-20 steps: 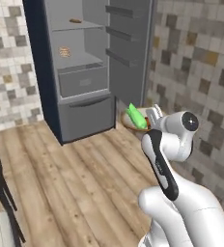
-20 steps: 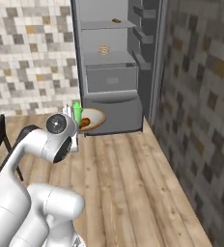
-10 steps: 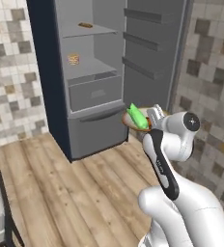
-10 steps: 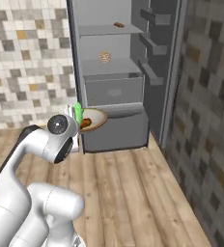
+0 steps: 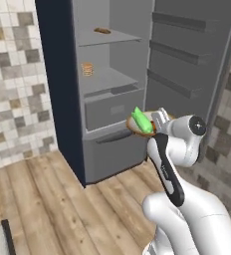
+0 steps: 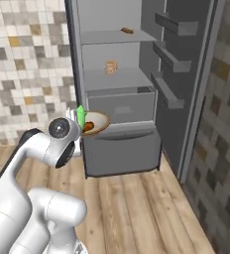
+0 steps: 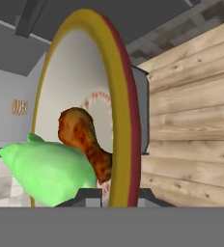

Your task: Pick the chicken drumstick and corn from their plates and place them in the bowl. Then put the bowl in the fridge.

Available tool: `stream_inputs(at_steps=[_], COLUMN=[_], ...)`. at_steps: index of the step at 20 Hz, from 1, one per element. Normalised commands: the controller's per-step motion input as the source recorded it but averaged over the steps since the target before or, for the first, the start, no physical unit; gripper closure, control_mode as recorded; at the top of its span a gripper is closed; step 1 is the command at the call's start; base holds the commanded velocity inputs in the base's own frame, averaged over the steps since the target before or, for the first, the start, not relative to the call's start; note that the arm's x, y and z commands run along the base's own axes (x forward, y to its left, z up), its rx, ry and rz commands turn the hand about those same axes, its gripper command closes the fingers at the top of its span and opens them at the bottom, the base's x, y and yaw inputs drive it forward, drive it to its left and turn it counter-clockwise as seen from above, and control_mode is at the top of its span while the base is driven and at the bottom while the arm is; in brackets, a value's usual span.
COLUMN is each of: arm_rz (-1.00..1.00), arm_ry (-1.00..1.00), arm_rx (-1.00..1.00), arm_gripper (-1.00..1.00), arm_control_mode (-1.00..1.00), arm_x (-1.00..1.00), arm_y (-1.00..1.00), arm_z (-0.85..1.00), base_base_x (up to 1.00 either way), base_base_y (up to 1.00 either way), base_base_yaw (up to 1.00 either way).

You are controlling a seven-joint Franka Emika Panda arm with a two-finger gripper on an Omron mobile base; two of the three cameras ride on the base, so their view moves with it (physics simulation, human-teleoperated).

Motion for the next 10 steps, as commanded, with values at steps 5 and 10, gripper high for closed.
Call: stream_inputs(at_steps=[5,10], arm_rz=[0.00,0.00], arm_ry=[0.00,0.00], arm_rx=[0.00,0.00], arm_gripper=[1.00,1.00], arm_control_mode=[1.00,1.00], arm_x=[0.00,0.00], arm_y=[0.00,0.00], arm_z=[0.00,0.00], base_base_x=[0.90,0.76], base_base_y=[-0.21,-0.36], base_base_yaw=[0.10,0.14])
